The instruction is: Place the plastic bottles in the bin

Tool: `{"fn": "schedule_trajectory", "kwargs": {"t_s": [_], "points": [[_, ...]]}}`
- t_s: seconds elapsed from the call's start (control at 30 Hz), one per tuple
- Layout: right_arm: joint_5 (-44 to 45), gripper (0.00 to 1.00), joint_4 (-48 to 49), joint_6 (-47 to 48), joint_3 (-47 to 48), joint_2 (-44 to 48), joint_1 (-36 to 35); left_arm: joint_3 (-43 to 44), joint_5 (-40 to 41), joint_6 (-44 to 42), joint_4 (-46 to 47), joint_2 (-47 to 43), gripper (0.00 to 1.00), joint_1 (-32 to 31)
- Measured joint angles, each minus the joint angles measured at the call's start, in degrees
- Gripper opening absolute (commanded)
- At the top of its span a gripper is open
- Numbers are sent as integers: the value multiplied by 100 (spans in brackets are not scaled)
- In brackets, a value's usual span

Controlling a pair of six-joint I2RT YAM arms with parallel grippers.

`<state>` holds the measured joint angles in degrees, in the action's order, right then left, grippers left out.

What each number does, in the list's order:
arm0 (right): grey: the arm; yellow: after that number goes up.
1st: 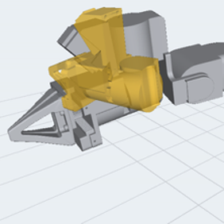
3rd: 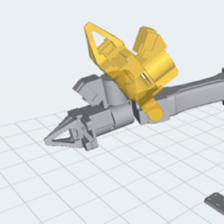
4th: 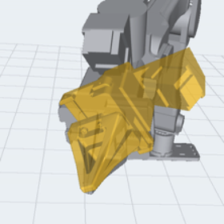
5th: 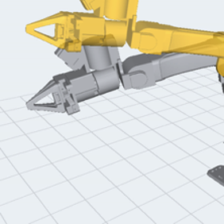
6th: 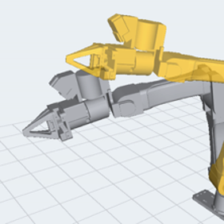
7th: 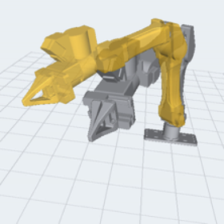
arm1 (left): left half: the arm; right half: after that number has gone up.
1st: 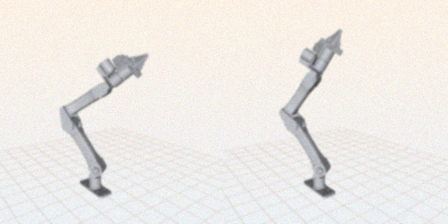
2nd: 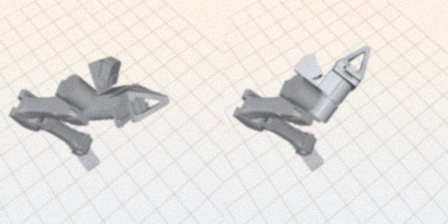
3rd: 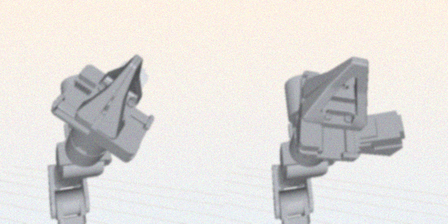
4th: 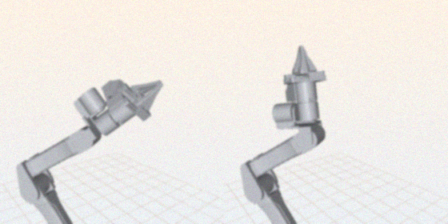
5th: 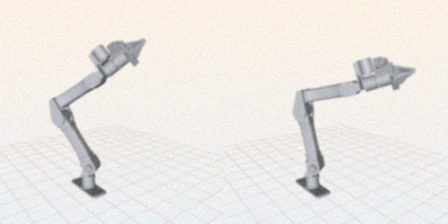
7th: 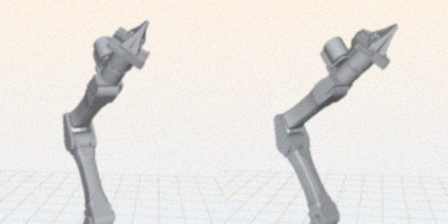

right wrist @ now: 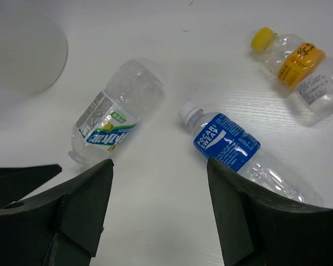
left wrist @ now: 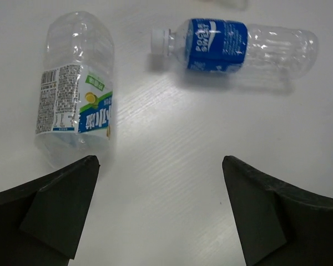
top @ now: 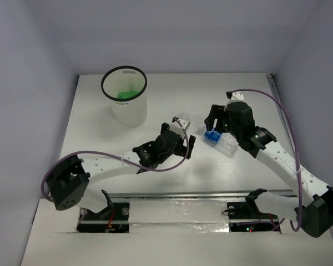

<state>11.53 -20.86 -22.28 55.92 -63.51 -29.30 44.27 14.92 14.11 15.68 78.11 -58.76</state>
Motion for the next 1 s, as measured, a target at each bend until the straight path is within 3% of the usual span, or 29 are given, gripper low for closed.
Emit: {"fn": "schedule_trajectory", "kwargs": {"t_s": [0.3,0.5,0.73,0.83,1.0], "points": [[-190,75,262,46,-389,-68,9,1598,546,-273,-350,1475,95,461],[-350,75,525,140,-525,-66,466,2354,140,-511,-573,2420,96,1049],[-623,75,828,173,-553,-61,717,2850,-127,-721,-837,3224,94,1115],[-686,76,896,173,-564,-68,717,3091,-118,-787,-870,3523,82,1139],[-688,73,944,175,-529,-286,728,3123,35,-739,-881,3652,46,1281]]}}
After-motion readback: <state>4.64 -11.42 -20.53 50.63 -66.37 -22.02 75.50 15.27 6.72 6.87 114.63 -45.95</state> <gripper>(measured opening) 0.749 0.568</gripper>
